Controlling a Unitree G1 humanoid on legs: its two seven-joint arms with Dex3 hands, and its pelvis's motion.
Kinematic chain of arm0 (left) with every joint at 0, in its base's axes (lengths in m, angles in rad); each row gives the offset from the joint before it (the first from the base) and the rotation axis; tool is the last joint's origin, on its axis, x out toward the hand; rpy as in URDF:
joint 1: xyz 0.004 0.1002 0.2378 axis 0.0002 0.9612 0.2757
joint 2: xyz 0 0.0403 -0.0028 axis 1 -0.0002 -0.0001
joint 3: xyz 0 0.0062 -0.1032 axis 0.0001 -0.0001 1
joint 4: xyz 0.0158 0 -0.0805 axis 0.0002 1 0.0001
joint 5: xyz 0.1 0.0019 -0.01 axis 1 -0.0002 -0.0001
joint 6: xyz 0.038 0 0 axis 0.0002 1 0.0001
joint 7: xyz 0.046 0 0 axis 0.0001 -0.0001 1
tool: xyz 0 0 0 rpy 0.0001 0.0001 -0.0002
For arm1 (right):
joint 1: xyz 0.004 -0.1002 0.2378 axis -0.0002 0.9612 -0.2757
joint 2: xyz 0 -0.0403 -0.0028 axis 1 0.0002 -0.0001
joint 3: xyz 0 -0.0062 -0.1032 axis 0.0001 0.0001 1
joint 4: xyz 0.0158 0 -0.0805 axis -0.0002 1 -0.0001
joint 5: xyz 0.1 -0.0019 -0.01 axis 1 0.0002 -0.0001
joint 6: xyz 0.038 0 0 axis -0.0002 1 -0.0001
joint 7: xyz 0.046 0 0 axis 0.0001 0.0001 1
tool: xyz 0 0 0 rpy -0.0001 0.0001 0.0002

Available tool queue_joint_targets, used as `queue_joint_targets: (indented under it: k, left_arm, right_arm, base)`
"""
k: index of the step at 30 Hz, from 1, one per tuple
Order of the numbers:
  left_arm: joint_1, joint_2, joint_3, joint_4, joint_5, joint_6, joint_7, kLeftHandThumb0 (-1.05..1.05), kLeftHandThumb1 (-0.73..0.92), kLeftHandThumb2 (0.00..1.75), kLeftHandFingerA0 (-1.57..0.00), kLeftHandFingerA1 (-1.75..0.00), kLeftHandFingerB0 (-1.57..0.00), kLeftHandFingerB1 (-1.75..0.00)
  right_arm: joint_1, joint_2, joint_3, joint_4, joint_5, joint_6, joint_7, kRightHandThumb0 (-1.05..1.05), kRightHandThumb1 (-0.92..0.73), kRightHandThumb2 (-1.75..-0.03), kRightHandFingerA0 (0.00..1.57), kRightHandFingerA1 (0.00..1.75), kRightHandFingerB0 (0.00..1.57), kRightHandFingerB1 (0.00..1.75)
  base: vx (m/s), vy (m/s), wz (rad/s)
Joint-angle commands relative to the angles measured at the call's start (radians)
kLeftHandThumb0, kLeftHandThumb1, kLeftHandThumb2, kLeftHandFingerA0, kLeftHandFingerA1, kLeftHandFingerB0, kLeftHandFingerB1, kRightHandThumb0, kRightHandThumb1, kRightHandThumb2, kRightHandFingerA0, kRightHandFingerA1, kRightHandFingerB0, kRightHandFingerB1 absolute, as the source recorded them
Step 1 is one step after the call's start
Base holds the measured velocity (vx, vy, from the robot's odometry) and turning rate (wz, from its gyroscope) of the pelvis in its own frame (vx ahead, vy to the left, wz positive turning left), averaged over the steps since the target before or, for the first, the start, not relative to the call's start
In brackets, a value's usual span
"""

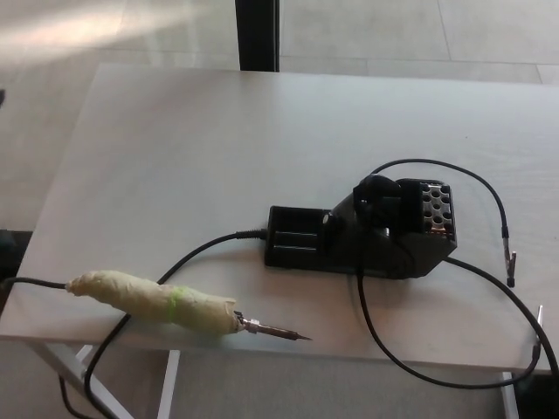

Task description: Use the left hand of the robot to grab the soldering gun kept on the middle of the table and pull it out of its base and keep it on the left side of the base

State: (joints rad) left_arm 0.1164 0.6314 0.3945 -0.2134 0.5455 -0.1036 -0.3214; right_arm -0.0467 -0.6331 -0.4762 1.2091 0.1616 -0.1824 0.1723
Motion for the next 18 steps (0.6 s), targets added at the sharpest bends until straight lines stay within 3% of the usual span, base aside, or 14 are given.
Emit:
queue_joint_targets:
  k: [1,3,5,6,8,9,10,12,13,14,15,16,17,18]
  left_arm:
    - [0.179,-0.126,0.464,0.587,-0.412,0.348,-0.016,-0.77,0.81,0.58,0.00,0.00,0.00,0.00]
    - [0.168,-0.188,0.498,0.643,-0.430,0.436,0.037,-0.76,0.83,0.59,0.00,0.00,0.00,0.00]
    - [0.137,-0.199,0.507,0.769,-0.448,0.419,0.083,-0.72,0.80,0.59,0.00,-0.03,0.00,0.00]
    - [0.121,-0.226,0.499,0.859,-0.447,0.438,0.113,-0.68,0.82,0.62,0.00,-0.32,0.00,-0.06]
    - [0.130,-0.252,0.493,0.940,-0.455,0.442,0.104,-0.63,0.76,0.62,0.00,-0.44,0.00,-0.20]
    - [0.173,-0.255,0.442,0.969,-0.424,0.397,0.060,-0.38,0.55,1.10,-0.20,-0.66,-0.12,-0.61]
    - [0.193,-0.263,0.414,0.962,-0.402,0.395,0.049,-0.58,0.70,0.61,-0.28,-0.75,-0.35,-0.66]
    - [0.218,-0.279,0.402,0.936,-0.394,0.394,0.043,-0.53,0.67,0.60,-0.35,-0.80,-0.40,-0.65]
    - [0.237,-0.267,0.358,0.937,-0.353,0.364,0.034,-0.54,0.67,0.60,-0.40,-0.78,-0.54,-0.65]
    - [0.246,-0.273,0.362,0.912,-0.356,0.377,0.026,-0.52,0.46,0.92,-0.37,-0.72,-0.42,-0.68]
    - [0.256,-0.275,0.354,0.911,-0.344,0.354,0.043,-0.54,0.66,0.60,-0.54,-0.78,-0.62,-0.66]
    - [0.250,-0.265,0.350,0.944,-0.345,0.332,0.042,-0.51,0.65,0.59,-0.56,-0.73,-0.60,-0.63]
    - [0.240,-0.249,0.347,0.992,-0.349,0.304,0.036,-0.51,0.65,0.59,-0.56,-0.73,-0.60,-0.63]
    - [0.233,-0.239,0.333,1.027,-0.339,0.282,0.042,-0.52,0.64,0.58,-0.67,-0.72,-0.71,-0.62]
  right_arm:
    - [0.029,-0.018,-0.012,0.011,0.021,-0.006,0.010,-0.99,-0.40,-1.27,1.34,1.24,0.66,1.36]
    - [0.037,-0.017,-0.014,0.003,0.023,-0.004,0.013,-0.94,-0.41,-1.27,1.40,1.21,0.51,1.55]
    - [0.037,-0.018,-0.017,0.005,0.027,-0.001,0.018,-0.99,-0.40,-1.26,1.37,1.23,0.61,1.33]
    - [0.034,-0.018,-0.018,0.014,0.028,0.001,0.016,-0.96,-0.41,-1.22,1.36,1.20,0.39,1.56]
    - [0.035,-0.013,-0.014,0.020,0.024,0.001,0.016,-1.00,-0.39,-1.17,1.29,1.23,0.31,1.62]
    - [0.038,-0.010,-0.013,0.021,0.023,0.002,0.013,-0.99,-0.43,-1.28,1.30,1.29,0.45,1.16]
    - [0.040,-0.010,-0.018,0.019,0.028,0.003,0.015,-1.00,-0.42,-1.16,1.23,1.29,0.27,1.63]
    - [0.041,-0.009,-0.026,0.010,0.038,0.014,0.017,-0.97,-0.39,-1.19,1.20,1.32,0.12,1.64]
    - [0.036,-0.008,-0.028,0.011,0.041,0.023,0.013,-0.98,-0.40,-1.27,1.22,1.30,0.30,1.07]
    - [0.034,-0.008,-0.027,0.009,0.039,0.028,0.009,-0.99,-0.39,-1.21,1.15,1.47,0.00,1.64]
    - [0.034,-0.009,-0.022,0.008,0.034,0.031,0.006,-0.99,-0.38,-1.20,1.07,1.45,0.00,1.63]
    - [0.033,-0.010,-0.018,0.009,0.030,0.033,0.003,-0.96,-0.44,-1.30,1.20,1.38,0.10,0.92]
    - [0.032,-0.012,-0.014,0.012,0.024,0.035,-0.001,-0.96,-0.44,-1.30,1.20,1.38,0.10,0.92]
    - [0.032,-0.013,-0.011,0.015,0.021,0.033,0.000,-1.04,-0.44,-1.29,0.99,1.35,0.10,0.96]
  base:
    - [0.00,0.000,0.00]
    - [0.00,0.000,0.00]
    - [0.00,0.000,0.00]
    - [0.00,0.000,0.00]
    - [0.00,0.000,0.00]
    - [0.00,0.000,0.00]
    - [0.00,0.000,0.00]
    - [0.00,0.000,0.00]
    - [0.00,0.000,0.00]
    - [0.00,0.000,0.00]
    - [0.00,0.000,0.00]
    - [0.00,0.000,0.00]
    - [0.00,0.000,0.00]
    - [0.00,0.000,0.00]
